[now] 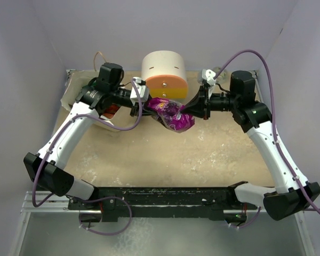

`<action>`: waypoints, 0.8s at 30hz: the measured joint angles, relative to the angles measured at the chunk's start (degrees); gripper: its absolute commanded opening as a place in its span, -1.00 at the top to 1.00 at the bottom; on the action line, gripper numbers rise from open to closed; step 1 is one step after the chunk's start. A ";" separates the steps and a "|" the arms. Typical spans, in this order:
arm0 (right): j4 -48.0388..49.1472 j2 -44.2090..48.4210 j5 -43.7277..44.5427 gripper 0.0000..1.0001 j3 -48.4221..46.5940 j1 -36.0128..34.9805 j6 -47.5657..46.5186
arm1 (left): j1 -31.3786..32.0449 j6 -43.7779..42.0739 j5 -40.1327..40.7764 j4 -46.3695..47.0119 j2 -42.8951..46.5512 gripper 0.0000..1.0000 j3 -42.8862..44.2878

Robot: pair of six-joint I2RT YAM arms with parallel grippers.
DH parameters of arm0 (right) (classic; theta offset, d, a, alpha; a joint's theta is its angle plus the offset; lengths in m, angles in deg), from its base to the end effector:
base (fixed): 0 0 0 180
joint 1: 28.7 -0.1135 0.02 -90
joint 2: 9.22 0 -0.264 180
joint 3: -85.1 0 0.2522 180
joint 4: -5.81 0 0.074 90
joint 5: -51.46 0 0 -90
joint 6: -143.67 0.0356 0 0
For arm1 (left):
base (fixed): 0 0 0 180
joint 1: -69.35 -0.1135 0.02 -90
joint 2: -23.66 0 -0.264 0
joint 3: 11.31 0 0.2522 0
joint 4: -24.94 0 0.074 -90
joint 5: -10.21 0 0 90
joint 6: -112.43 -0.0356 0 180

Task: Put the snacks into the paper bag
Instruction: Place the snack in the paper bag.

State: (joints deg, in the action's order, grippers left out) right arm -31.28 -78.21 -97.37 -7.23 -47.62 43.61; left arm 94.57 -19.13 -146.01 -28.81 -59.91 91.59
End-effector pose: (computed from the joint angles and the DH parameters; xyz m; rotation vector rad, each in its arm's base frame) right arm 0.2235 0.1088 0.4379 -1.1215 1.4171 1.0292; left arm 0.2587 -0.1579 0.4094 1.5305 1.1805 -1.0430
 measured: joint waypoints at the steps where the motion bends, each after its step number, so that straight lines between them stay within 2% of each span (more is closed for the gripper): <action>1: 0.15 0.02 0.50 0.81 0.15 0.13 0.04 | 0.04 -0.02 0.04 -0.02 0.09 0.66 0.00; 4: 0.48 0.17 2.25 0.56 0.37 0.52 0.31 | 0.04 -0.04 1.01 -0.98 0.48 0.84 -0.15; 7: 0.98 1.03 3.98 0.11 0.92 0.68 0.37 | 0.04 -0.09 2.34 -1.66 1.05 0.99 -0.92; 8: 1.01 1.44 4.37 -0.03 1.11 0.72 0.17 | 0.04 -0.04 2.71 -2.12 1.09 1.00 -0.94; 12: 1.01 2.64 5.81 -0.38 1.18 1.05 -0.61 | 0.04 -0.11 4.15 -3.41 1.64 1.00 -0.94; 17: 0.76 3.76 8.04 -0.54 1.18 2.01 -1.86 | -0.11 -0.39 6.47 -5.22 3.39 1.00 -0.94; 24: -0.55 6.12 12.15 -0.54 1.20 4.81 -3.08 | -2.32 -0.90 7.74 -6.60 5.62 1.00 -0.94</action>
State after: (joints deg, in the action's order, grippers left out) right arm -31.83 -72.09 -85.21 -6.03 -42.81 40.53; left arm 92.25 -20.02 -138.27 -35.41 -54.30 90.65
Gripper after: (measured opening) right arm 0.769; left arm 0.058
